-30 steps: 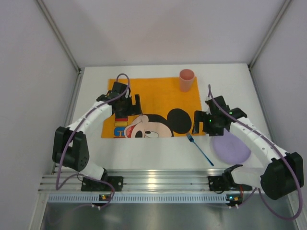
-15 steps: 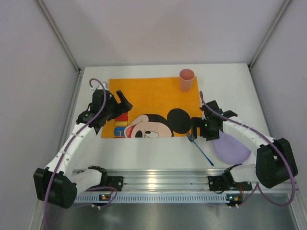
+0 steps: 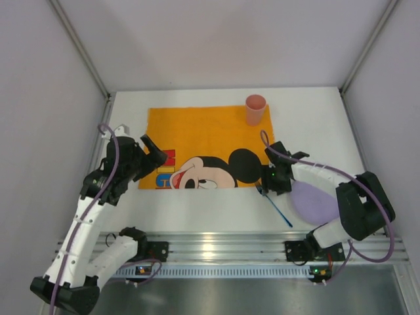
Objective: Set the dinner table for one person
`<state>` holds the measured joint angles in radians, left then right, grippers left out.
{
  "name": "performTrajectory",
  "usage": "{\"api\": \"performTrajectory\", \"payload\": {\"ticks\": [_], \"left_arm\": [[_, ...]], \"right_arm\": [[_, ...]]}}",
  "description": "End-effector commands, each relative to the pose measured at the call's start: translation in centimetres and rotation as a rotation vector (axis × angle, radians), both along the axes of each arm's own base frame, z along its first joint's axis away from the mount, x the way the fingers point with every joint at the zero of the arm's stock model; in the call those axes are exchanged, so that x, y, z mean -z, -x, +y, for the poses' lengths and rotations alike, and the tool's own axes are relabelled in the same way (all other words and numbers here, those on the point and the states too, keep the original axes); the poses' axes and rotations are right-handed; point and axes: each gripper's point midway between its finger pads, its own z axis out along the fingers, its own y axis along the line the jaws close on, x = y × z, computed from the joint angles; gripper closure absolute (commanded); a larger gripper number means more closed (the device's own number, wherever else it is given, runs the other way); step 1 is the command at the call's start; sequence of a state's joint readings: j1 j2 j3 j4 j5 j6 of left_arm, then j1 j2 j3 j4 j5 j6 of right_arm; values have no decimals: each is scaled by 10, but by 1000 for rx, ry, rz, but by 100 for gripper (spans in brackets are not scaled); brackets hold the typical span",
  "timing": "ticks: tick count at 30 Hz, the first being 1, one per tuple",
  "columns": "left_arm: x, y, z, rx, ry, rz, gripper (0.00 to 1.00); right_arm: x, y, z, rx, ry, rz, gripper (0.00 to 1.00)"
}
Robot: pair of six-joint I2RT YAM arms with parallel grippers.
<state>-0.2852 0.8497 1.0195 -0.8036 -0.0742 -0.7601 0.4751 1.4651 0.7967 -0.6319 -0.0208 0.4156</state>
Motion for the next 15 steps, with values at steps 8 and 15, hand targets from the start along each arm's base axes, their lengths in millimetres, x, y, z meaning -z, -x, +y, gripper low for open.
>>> {"api": "performTrajectory", "payload": {"ticks": [8,15], "left_arm": [[1,32,17,-99,35,16,14],[16,38,18,-94,29,40,14]], "right_arm": [[15,7,4,17,81,22,50],[22,15,17,-6,93,44,69]]}}
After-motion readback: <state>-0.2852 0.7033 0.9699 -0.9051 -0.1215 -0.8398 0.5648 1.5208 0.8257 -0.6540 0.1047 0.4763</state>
